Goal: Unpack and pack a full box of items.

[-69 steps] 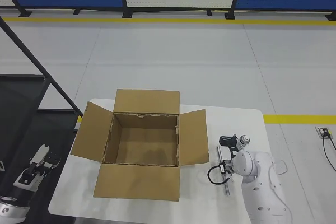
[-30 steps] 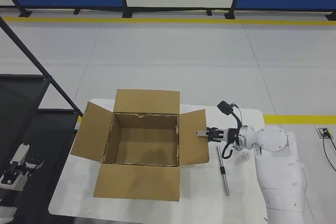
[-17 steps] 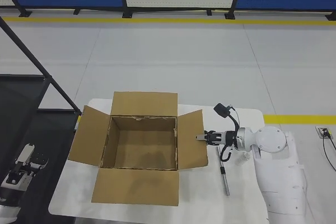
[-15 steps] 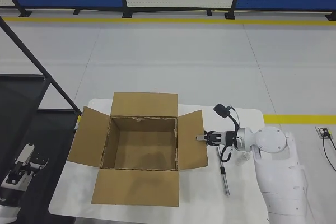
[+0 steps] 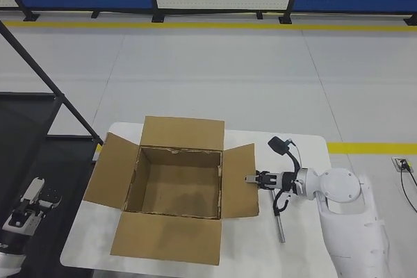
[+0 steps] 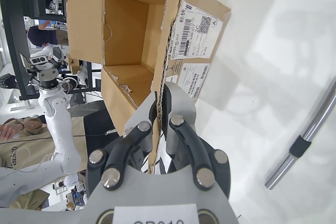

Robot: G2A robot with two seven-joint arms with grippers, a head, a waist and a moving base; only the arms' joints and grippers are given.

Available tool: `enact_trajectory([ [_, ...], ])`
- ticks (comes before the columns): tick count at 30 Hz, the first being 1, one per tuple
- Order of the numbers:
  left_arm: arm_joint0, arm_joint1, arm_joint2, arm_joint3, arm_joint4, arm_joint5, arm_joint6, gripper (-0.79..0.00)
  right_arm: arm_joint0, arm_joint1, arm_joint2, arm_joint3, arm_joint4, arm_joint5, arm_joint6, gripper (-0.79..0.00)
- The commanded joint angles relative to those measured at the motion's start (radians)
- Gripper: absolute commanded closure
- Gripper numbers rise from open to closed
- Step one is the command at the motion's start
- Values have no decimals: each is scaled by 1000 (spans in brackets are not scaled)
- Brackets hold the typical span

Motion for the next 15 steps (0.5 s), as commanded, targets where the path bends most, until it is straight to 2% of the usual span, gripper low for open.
enact_trajectory([
  [1,-4,1,2,4,-1,-1,-7,-785,-18,5,0,-25,1,11,-3,0],
  [8,-12,2,5,12,-5,-6,-23,-785,-60,22,0,-95,6,47,-15,0],
  [9,-13,3,5,13,-6,-8,-23,-785,-62,25,-2,-98,7,50,-16,-163],
  [10,-13,3,5,14,-6,-10,-24,-785,-63,27,-4,-100,9,55,-17,-511],
  [11,-12,3,4,14,-6,-11,-26,-785,-63,29,-7,-102,10,58,-19,-785],
  [15,-6,3,-4,13,-12,-18,-25,-785,-58,37,-20,-115,7,37,-47,-785],
])
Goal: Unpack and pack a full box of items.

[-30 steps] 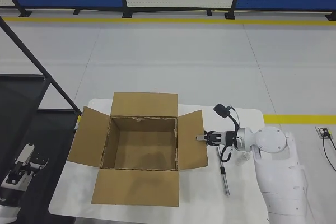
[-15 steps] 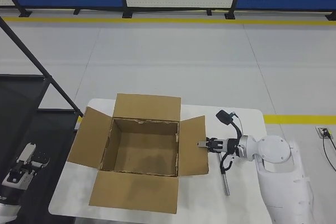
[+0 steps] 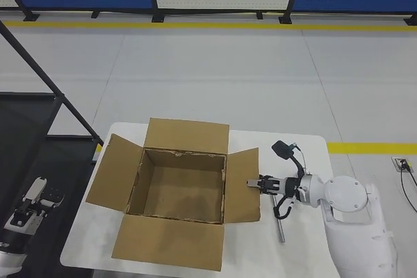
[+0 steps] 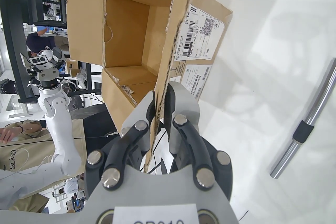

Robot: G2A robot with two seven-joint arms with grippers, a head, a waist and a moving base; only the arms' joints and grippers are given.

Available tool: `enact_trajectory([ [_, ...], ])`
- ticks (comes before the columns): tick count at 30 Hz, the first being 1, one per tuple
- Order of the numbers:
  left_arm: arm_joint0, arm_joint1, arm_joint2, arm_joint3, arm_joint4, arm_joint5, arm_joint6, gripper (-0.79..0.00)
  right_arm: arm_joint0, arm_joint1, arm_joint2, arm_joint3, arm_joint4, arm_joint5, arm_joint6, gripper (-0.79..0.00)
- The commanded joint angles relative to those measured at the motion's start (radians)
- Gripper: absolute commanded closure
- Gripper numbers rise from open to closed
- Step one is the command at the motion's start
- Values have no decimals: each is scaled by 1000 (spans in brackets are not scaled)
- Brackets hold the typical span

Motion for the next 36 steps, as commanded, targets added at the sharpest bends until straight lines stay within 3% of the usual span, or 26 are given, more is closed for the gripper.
enact_trajectory([
  [1,5,0,-5,-1,-3,-3,2,-785,-2,5,-1,-13,-12,-5,-26,-785],
  [7,22,-1,-10,-23,17,5,12,-785,-46,19,12,-148,-74,26,-108,-785],
  [11,51,-5,-9,-56,31,8,29,-785,-65,26,-20,-247,-132,-10,-141,-785],
  [36,68,-7,-9,-70,33,6,39,-785,-83,34,-29,-256,-145,-22,-184,-785],
])
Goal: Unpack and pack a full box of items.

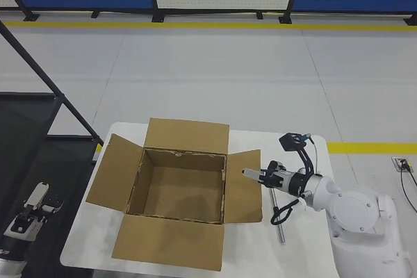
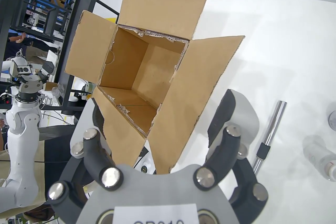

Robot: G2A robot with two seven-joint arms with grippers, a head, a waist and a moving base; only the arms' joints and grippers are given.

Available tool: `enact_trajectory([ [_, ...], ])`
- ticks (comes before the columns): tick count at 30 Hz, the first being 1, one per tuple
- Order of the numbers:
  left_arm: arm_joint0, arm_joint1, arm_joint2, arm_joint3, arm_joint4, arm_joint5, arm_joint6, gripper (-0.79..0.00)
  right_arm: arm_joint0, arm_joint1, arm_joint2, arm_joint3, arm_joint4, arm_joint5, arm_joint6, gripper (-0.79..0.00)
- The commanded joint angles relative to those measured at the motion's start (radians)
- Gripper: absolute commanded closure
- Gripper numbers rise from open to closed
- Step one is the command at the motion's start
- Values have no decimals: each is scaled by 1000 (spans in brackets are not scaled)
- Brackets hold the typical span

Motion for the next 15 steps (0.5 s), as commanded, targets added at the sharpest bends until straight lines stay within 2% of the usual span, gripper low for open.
enact_trajectory([
  [1,-2,0,3,-4,3,0,4,-785,-1,4,-2,-17,-17,6,-4,-785],
  [4,-3,0,13,-13,14,-10,-2,-785,-10,12,6,-62,-46,14,-1,-785],
  [9,-3,-1,25,-17,32,-18,-5,-785,-16,29,24,-153,-103,-32,68,-785],
  [15,-5,-2,34,-16,46,-7,11,-785,-23,40,45,-198,-91,-52,103,-785],
])
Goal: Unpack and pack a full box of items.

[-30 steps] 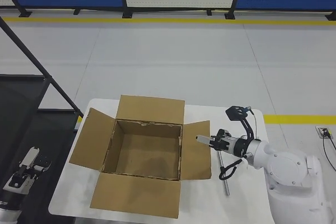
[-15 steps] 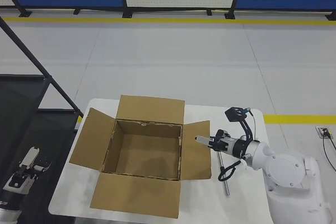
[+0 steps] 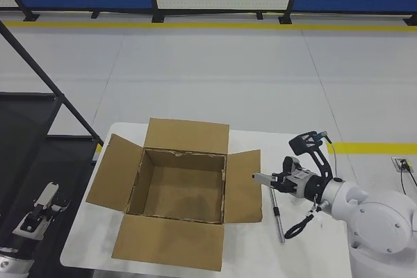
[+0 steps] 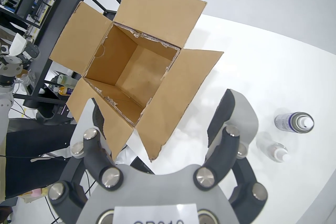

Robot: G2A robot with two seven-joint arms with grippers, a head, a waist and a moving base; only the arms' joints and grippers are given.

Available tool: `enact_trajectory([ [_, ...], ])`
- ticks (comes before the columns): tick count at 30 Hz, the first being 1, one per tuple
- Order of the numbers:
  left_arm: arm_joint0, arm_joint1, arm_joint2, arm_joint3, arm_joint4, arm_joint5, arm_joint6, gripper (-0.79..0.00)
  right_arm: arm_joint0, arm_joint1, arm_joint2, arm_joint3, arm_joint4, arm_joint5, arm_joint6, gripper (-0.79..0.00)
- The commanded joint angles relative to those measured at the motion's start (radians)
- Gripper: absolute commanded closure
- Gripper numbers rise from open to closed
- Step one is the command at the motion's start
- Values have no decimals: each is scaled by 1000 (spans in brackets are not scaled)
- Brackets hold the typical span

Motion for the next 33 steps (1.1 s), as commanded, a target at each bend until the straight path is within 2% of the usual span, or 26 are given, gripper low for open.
enact_trajectory([
  [1,0,0,0,0,0,0,0,-785,0,0,0,1,-1,1,-1,-785],
  [11,0,0,0,0,0,0,0,-785,0,0,0,1,-1,1,-1,-785],
  [14,-2,0,4,-4,5,2,3,-785,-26,6,-22,-16,-40,-73,-21,-785],
  [21,-28,2,3,25,12,17,10,-785,-77,34,-60,-101,-210,-203,136,-785],
  [26,-52,5,-9,53,15,27,-1,-785,-169,50,-94,-166,-274,-276,231,-785],
  [30,-71,8,-12,67,17,37,-11,-785,-231,76,-150,-142,-327,-251,254,-785],
  [33,-71,8,-12,67,17,37,-11,-785,-231,76,-150,-142,-327,-251,254,-785],
])
